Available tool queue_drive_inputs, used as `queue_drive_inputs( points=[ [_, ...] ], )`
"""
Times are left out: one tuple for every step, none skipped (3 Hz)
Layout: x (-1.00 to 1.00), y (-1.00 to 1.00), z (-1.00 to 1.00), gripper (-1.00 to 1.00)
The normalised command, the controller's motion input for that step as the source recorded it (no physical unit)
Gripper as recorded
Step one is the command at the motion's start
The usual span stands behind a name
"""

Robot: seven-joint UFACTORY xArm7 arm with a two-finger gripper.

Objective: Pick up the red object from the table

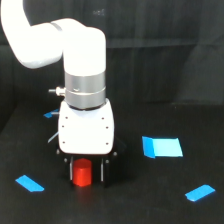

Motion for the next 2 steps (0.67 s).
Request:
queue_drive_inputs(
  points=[
    [0.00, 0.07, -0.13, -1.00],
    [-0.07, -0.02, -0.12, -0.98]
  ],
)
